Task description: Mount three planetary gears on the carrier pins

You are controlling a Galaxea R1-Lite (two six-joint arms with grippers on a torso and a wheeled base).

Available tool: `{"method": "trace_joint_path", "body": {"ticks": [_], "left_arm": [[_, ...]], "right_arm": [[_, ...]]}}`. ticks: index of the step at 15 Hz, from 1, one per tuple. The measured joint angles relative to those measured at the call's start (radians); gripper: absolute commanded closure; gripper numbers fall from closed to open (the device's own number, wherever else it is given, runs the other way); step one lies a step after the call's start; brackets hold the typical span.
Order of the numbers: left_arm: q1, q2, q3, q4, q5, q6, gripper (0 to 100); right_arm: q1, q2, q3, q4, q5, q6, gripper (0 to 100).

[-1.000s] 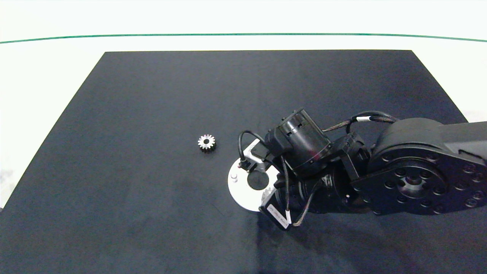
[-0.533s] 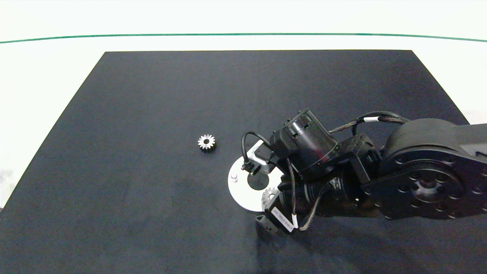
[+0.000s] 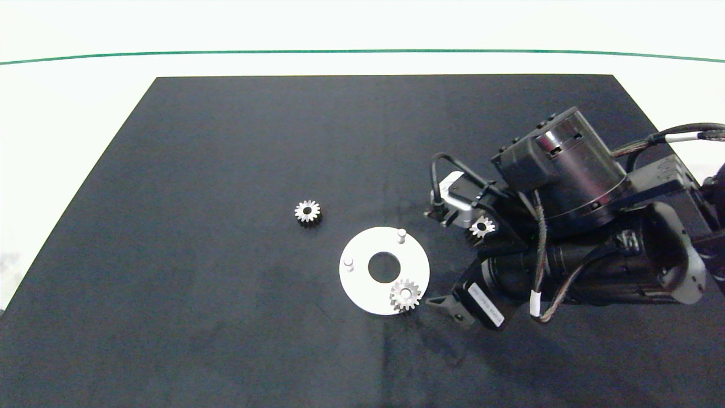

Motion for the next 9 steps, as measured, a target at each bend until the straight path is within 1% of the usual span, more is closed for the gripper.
{"method": "trace_joint_path", "body": {"ticks": [5, 7, 9], "left_arm": [[-0.001, -0.001, 0.001, 0.0, 0.0, -0.001, 0], [-0.005, -0.003, 0.003, 0.001, 0.0, -0.001, 0], [-0.006, -0.005, 0.003, 0.001, 0.0, -0.001, 0]], "right_arm": [[-0.176, -0.044, 0.027, 0.005, 0.006, 0.0, 0], [-0.223, -0.051, 0.036, 0.005, 0.009, 0.006, 0], [-0.259, -0.05, 0.037, 0.004, 0.019, 0.008, 0]]}}
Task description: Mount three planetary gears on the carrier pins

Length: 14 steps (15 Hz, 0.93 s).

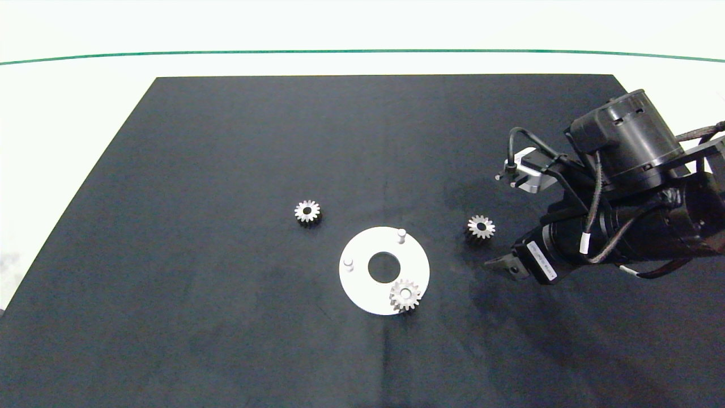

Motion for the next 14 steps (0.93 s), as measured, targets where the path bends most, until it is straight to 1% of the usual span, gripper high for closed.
{"method": "trace_joint_path", "body": {"ticks": [2, 4, 6, 7, 14], "left_arm": [[0.0, -0.001, 0.0, 0.0, 0.0, 0.001, 0], [-0.001, -0.001, 0.0, 0.0, 0.0, 0.001, 0], [-0.001, -0.001, 0.001, 0.0, 0.0, 0.001, 0], [-0.001, -0.001, 0.001, 0.0, 0.0, 0.001, 0], [-0.007, 0.0, 0.002, 0.0, -0.001, 0.001, 0]], "right_arm": [[-0.024, 0.002, -0.004, -0.005, 0.018, 0.002, 0], [-0.042, 0.01, -0.012, -0.006, 0.061, 0.002, 0], [-0.055, 0.024, -0.028, -0.007, 0.089, 0.002, 0], [-0.059, 0.035, -0.039, -0.007, 0.097, 0.001, 0], [-0.086, 0.114, -0.094, -0.008, 0.098, 0.0, 0]]}}
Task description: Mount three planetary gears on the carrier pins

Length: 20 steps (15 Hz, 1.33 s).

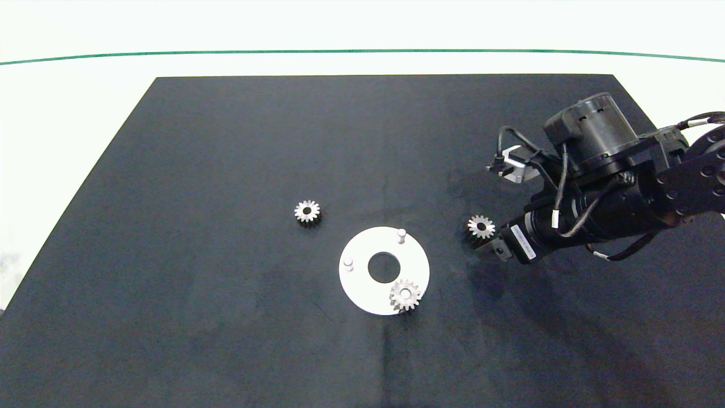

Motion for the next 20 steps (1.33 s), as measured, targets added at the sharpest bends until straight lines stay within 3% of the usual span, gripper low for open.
{"method": "trace_joint_path", "body": {"ticks": [10, 12, 17, 18, 20], "left_arm": [[-0.001, -0.001, 0.003, 0.0, 0.0, 0.0, 0], [-0.001, -0.001, 0.003, 0.0, 0.0, 0.0, 0], [-0.015, -0.001, 0.001, 0.0, 0.0, -0.001, 0], [-0.015, -0.001, 0.001, 0.0, 0.0, -0.001, 0], [-0.017, -0.001, -0.001, -0.001, 0.0, 0.0, 0]], "right_arm": [[-0.01, 0.08, -0.094, -0.001, 0.022, 0.001, 0], [-0.01, 0.085, -0.098, -0.01, 0.037, 0.002, 3], [-0.008, 0.09, -0.087, -0.017, 0.04, -0.003, 13], [-0.006, 0.089, -0.076, -0.024, 0.04, -0.006, 15], [-0.005, 0.087, -0.044, -0.1, 0.032, -0.008, 19]]}}
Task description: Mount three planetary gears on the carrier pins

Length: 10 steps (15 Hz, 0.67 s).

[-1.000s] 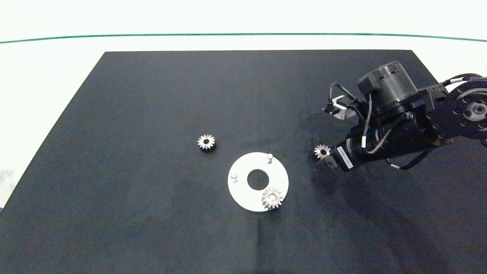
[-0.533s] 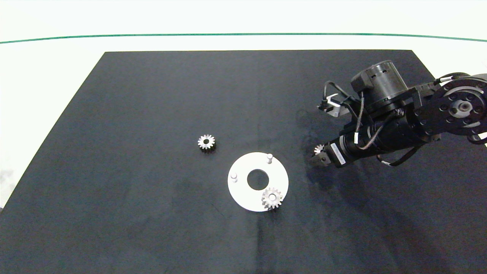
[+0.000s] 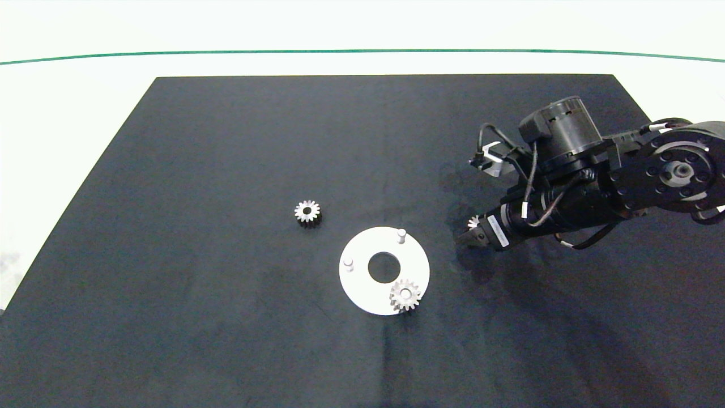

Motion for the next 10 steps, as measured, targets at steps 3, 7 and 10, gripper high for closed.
{"method": "trace_joint_path", "body": {"ticks": [3, 7, 10], "left_arm": [[0.0, 0.0, -0.001, -0.001, 0.0, 0.0, 0], [0.0, 0.003, -0.001, -0.001, 0.0, 0.001, 0], [0.0, 0.005, -0.001, -0.006, 0.0, 0.001, 0]], "right_arm": [[0.01, 0.0, 0.033, -0.049, -0.004, -0.002, 25], [0.013, 0.001, 0.039, -0.05, -0.004, -0.002, 33], [0.01, 0.001, 0.04, -0.049, -0.004, -0.002, 39]]}}
